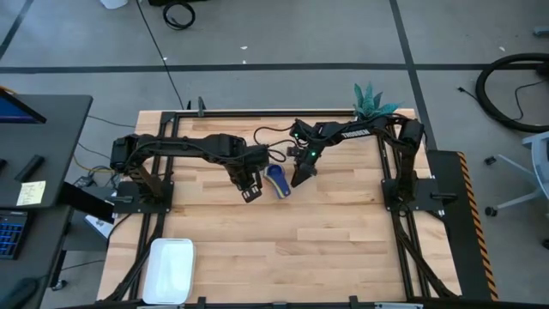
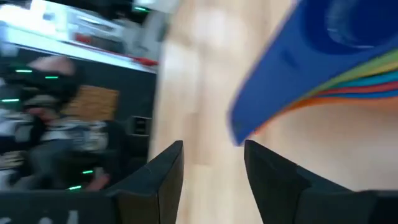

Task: Nest measuring cups in basket
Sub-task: Put the nested measuring cups into the white bin

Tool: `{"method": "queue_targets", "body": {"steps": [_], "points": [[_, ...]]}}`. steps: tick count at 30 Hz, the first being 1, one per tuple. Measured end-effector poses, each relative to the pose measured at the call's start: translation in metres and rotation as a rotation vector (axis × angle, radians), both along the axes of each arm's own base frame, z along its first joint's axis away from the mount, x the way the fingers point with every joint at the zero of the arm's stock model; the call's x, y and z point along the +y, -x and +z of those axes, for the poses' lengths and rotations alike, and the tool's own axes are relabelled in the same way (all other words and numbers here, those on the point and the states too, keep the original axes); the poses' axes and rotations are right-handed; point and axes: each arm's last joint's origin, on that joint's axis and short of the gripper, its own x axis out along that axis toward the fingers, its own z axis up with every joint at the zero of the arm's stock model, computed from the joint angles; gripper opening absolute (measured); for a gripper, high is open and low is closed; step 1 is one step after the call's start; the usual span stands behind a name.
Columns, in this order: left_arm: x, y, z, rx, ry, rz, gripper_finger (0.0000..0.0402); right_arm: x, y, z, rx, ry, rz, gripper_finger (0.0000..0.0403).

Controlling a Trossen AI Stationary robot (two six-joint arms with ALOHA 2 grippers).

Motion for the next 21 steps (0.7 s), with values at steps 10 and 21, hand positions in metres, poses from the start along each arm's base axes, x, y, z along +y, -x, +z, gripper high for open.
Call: {"method": "queue_targets", "body": {"steps": [10,21], "points": [[-0.001,0.009,0.021,-0.080,0.048,0.156,0.0002,-0.015,0.012,0.011,-0.127,-0.377,0.098,0.0160],[-0.014,0.071,0.078,-0.548,-0.076,0.451,0.0001,-0.024,0.020,0.012,-0.097,-0.403,0.056,0.0159]]}}
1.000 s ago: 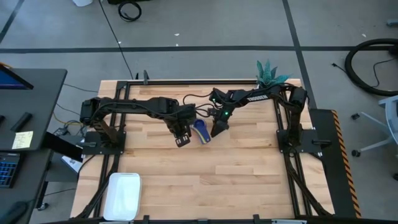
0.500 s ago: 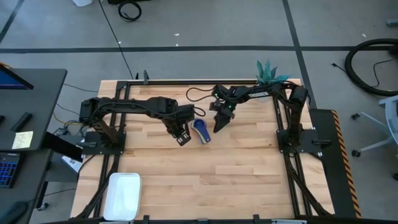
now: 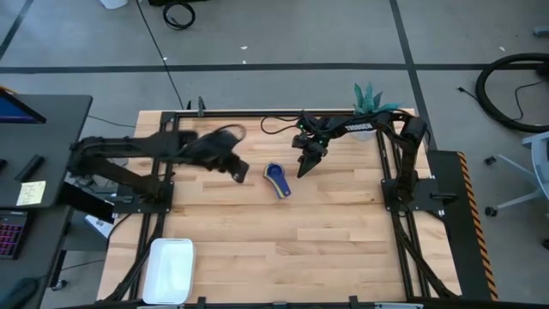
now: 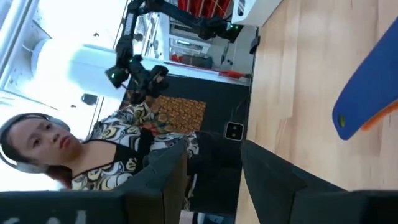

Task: Nest measuring cups in basket
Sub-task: Put the nested measuring cups into the white bin

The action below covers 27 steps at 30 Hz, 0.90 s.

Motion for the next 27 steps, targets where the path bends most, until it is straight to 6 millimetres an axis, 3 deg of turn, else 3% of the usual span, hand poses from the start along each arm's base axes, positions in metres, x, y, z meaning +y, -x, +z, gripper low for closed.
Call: {"method": "queue_targets", "body": {"steps": [6,10,15,18,27], "points": [[-0.024,0.020,-0.034,-0.303,0.150,0.148,0.0001,-0.003,0.003,0.006,-0.040,0.024,-0.010,0.0157],[-0.038,0.024,-0.071,-0.326,0.249,0.205,0.0011,-0.005,0.005,0.012,-0.053,0.032,-0.021,0.0155],[-0.046,0.023,-0.100,-0.319,0.287,0.195,0.0034,-0.006,0.005,0.015,-0.043,0.026,-0.022,0.0155],[-0.046,0.018,-0.102,-0.351,0.298,0.197,0.0048,-0.006,0.005,0.016,-0.032,0.019,-0.022,0.0155],[-0.047,0.007,-0.125,-0.218,0.383,0.116,0.0108,-0.005,0.003,0.016,-0.042,0.025,-0.016,0.0155]]}}
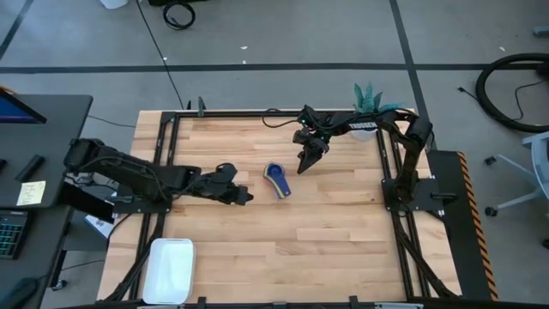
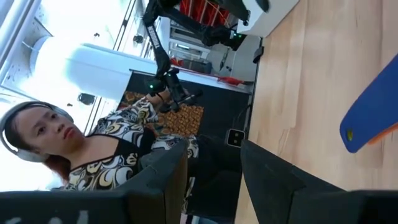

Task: Nest measuring cups in basket
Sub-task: Put the nested measuring cups into the white bin

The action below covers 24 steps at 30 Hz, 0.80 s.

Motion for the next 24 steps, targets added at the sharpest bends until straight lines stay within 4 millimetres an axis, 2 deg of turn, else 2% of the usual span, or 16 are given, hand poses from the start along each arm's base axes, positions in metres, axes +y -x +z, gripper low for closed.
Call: {"method": "queue_targets", "body": {"steps": [4,10,17,24], "points": [[0.000,-0.008,-0.013,0.048,0.002,-0.008,0.0135,0.001,-0.001,0.000,-0.005,0.003,0.003,0.0155],[0.004,-0.029,-0.032,0.026,0.007,0.014,0.0166,0.001,-0.002,0.000,-0.007,0.004,0.007,0.0155],[0.011,-0.052,-0.065,0.005,0.061,0.080,0.0169,0.001,-0.002,0.001,-0.013,0.008,0.007,0.0155],[0.021,-0.070,-0.083,-0.094,0.067,0.118,0.0169,0.001,-0.003,0.001,-0.019,0.011,0.007,0.0155]]}}
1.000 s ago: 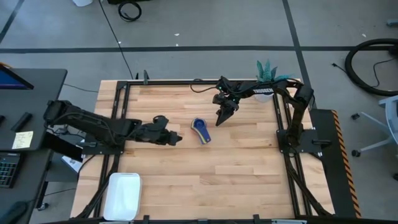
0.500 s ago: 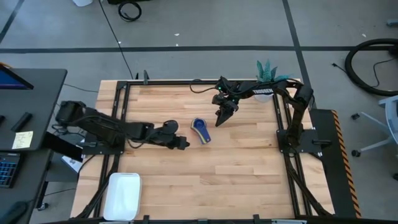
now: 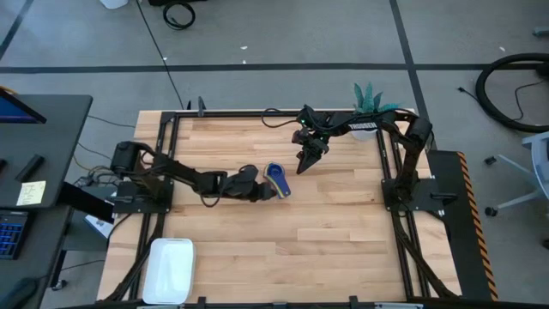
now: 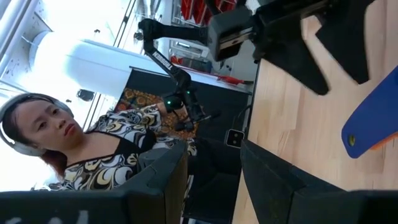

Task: Nest measuring cups in basket
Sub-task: Put the nested measuring cups into the white bin

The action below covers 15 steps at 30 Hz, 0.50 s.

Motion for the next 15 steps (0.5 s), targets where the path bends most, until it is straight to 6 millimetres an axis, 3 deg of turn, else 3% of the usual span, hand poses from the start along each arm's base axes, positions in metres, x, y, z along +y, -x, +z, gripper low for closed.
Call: {"method": "queue_targets", "body": {"steps": [15], "points": [[0.0017,-0.0005,-0.0017,0.008,-0.064,-0.037,0.0162,-0.0002,-0.0006,0.0003,-0.010,0.006,0.000,0.0155]]}}
